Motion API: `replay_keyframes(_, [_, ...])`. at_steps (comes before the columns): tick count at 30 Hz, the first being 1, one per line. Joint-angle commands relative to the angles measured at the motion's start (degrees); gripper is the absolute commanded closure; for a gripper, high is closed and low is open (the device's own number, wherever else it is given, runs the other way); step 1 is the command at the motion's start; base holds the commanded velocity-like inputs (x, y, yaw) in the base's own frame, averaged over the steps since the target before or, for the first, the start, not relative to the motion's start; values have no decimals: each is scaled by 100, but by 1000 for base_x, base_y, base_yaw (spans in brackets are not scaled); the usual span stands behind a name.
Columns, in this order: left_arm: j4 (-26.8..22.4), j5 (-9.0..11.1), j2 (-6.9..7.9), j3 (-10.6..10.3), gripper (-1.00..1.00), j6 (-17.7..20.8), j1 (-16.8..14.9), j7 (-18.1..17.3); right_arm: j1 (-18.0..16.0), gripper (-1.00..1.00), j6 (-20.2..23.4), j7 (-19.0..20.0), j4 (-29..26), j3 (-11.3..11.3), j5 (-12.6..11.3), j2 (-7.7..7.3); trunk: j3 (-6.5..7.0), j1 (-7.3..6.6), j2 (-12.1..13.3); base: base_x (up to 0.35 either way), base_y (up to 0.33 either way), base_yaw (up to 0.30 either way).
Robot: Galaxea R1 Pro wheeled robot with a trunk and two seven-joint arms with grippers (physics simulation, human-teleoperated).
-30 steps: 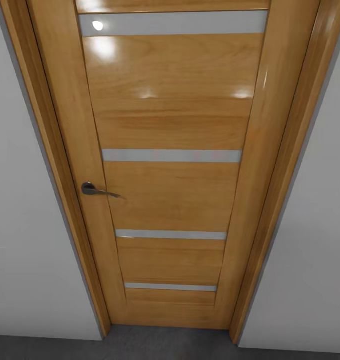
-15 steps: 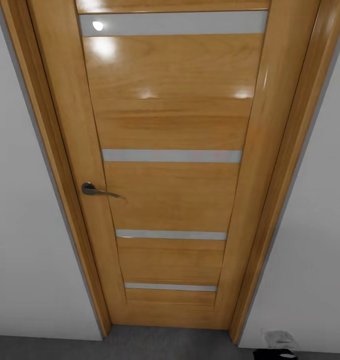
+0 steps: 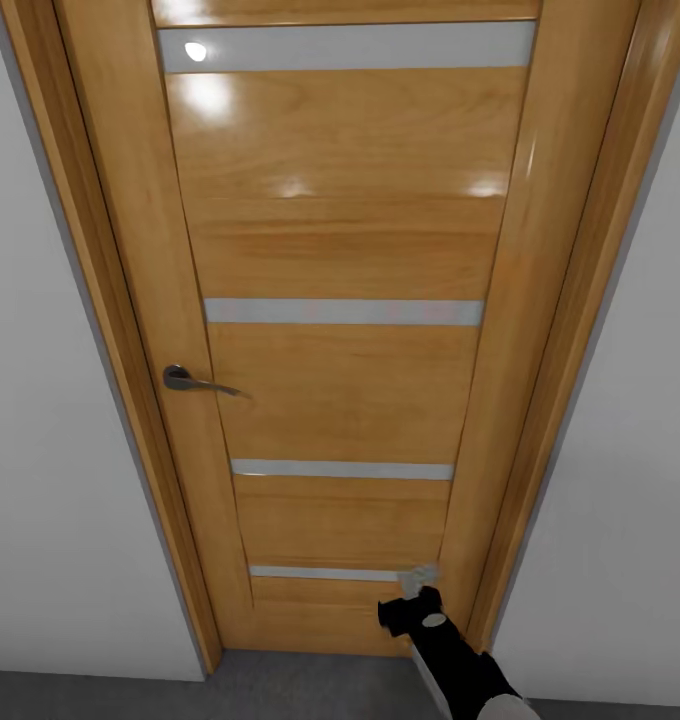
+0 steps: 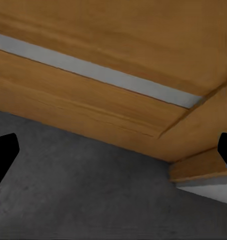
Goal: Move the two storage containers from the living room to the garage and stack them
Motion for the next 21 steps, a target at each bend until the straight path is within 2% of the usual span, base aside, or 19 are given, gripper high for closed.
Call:
replay_keyframes(1, [-6, 26, -1, -3, -100, -8, 1, 5, -71, -100, -7, -9, -10, 45, 56, 2, -6, 0, -3, 0, 0, 0])
replay_keyframes(4, [-6, 26, -3, -2, -100, -10, 1, 5, -368, -100, -232, -5, -20, 223, 60, 2, -6, 0, -3, 0, 0, 0])
replay_keyframes(7, [-6, 24, -3, -4, -100, -10, 1, 5, -569, -100, -430, -63, -37, 283, 42, 2, -6, 0, -3, 0, 0, 0])
replay_keyframes(12, [-6, 13, -3, -7, -100, -10, 0, 5, -856, -100, -640, -184, -134, 317, -41, 2, -6, 0, -3, 0, 0, 0])
replay_keyframes(18, [-6, 12, 4, -6, -100, -10, 1, 5, -1036, -100, -830, -218, -372, 354, -124, 2, -6, 0, -3, 0, 0, 0])
replay_keyframes(20, [-6, 19, 8, -4, -100, -13, 1, 5, -1162, -100, -891, -205, -400, 439, -140, 2, -6, 0, -3, 0, 0, 0])
replay_keyframes(21, [-6, 22, 10, -2, -100, -14, 1, 5, -1242, -100, -913, -191, -408, 571, -147, 2, -6, 0, -3, 0, 0, 0])
